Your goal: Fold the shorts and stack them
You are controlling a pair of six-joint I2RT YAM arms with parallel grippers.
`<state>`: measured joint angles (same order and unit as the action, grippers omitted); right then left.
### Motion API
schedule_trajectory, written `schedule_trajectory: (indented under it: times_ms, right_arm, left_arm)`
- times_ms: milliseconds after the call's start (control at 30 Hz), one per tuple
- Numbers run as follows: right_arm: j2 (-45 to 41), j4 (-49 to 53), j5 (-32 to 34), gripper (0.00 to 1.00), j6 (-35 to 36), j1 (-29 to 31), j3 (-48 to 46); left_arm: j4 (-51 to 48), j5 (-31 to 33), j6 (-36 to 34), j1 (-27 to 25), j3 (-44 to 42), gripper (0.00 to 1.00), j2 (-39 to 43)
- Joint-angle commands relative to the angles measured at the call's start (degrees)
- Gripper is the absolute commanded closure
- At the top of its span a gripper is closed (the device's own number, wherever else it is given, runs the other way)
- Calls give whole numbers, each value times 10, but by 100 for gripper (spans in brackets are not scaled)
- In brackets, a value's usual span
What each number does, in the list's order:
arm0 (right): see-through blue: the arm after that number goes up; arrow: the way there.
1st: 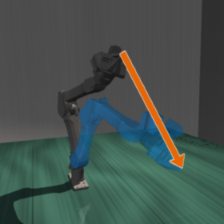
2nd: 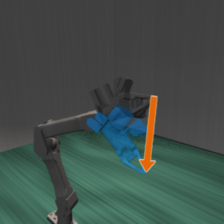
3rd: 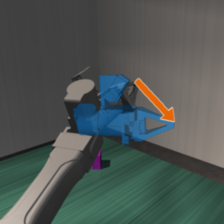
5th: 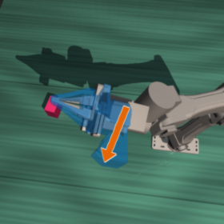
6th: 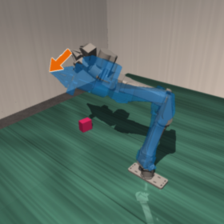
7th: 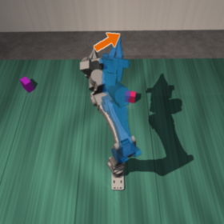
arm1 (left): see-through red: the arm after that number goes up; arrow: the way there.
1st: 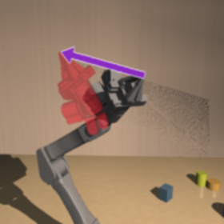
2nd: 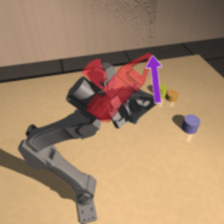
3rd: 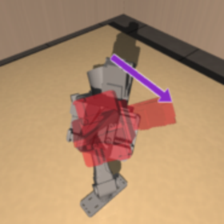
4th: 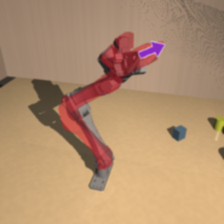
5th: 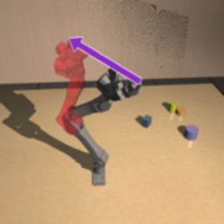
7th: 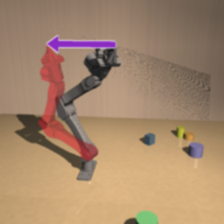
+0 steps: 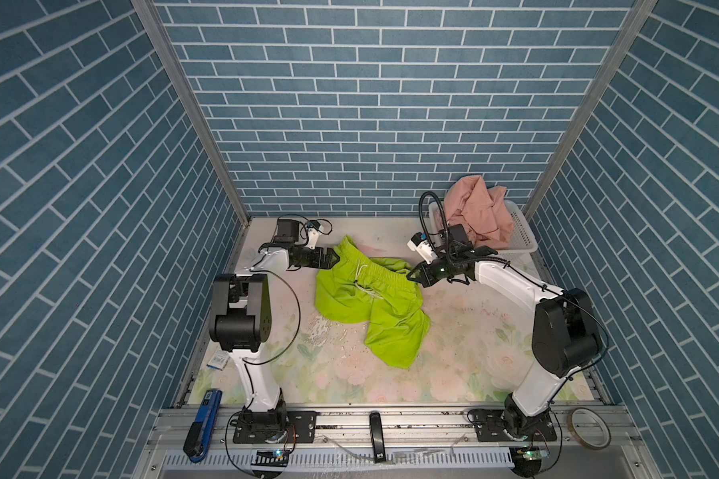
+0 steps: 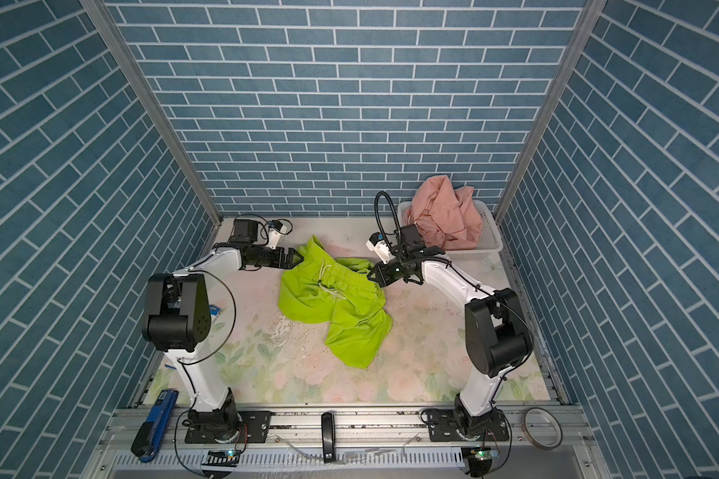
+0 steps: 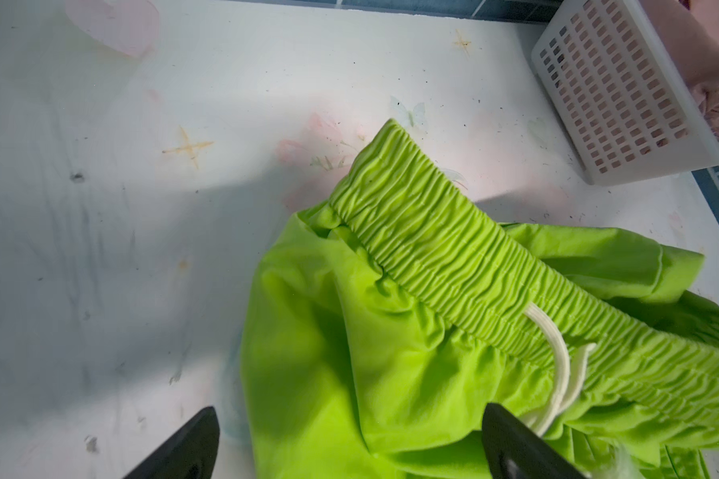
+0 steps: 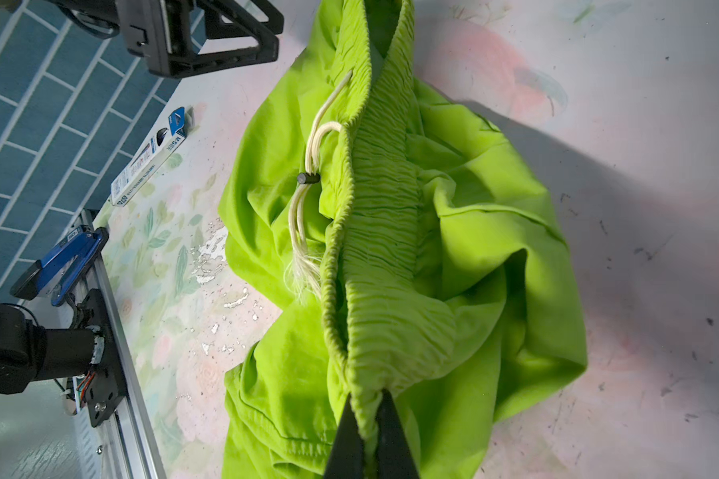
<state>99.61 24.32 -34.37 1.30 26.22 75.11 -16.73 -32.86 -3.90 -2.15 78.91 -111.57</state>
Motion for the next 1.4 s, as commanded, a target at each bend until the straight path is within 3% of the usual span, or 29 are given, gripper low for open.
schedule_trajectory:
  times_ms: [0, 100, 200, 300, 333, 367, 500, 633, 667, 700, 800, 833, 1033, 1167, 1300, 1367]
  right_arm:
    - [-27, -35, -22, 100, -22, -1, -12]
    - [-29, -57, -24, 100, -34, -1, -19]
    - [-27, -57, -21, 100, -38, -2, -10]
    - [-26, -57, -21, 100, -41, -1, -4]
    - [-26, -58, -21, 100, -42, -1, -3]
    - [-25, -58, -21, 100, -43, -3, -3]
    - [-15, -42, -22, 100, -38, -4, 7]
    - [-3, -10, 4, 100, -27, -6, 17]
    - [-3, -10, 11, 100, -26, -6, 16]
    - [-3, -11, 20, 100, -23, -7, 13]
    - [4, -19, 36, 100, -18, -6, 11]
    - [8, -20, 39, 100, -17, -7, 13]
    - [8, -45, 13, 100, -13, -7, 0]
    - [7, -50, -14, 100, -6, -6, 2]
    - [1, -52, -28, 100, 2, -7, 2]
    - [-2, -52, -31, 100, 5, -7, 1]
  left_arm:
    - [-63, 29, 9, -7, 21, 0, -33]
    - [-76, 37, 33, -15, 14, 3, -39]
    - [-87, 42, 61, -29, -6, 14, -35]
    - [-109, 44, 79, -50, -23, 39, -37]
    - [-118, 51, 83, -58, -30, 57, -35]
    - [-121, 61, 98, -64, -44, 69, -29]
    - [-96, 64, 163, -80, -132, 80, 38]
    - [-66, 103, 226, -96, -253, 96, 162]
    - [-69, 115, 231, -101, -272, 95, 187]
    - [-78, 129, 232, -104, -286, 86, 212]
    - [-110, 194, 225, -104, -288, 7, 266]
    - [-121, 216, 215, -104, -278, 0, 277]
    - [-131, 263, 184, -94, -192, 0, 285]
    - [-42, 209, 126, -89, -159, 0, 230]
    - [-47, 224, 57, -80, -107, 0, 157]
    - [-49, 191, 44, -60, -96, 0, 131]
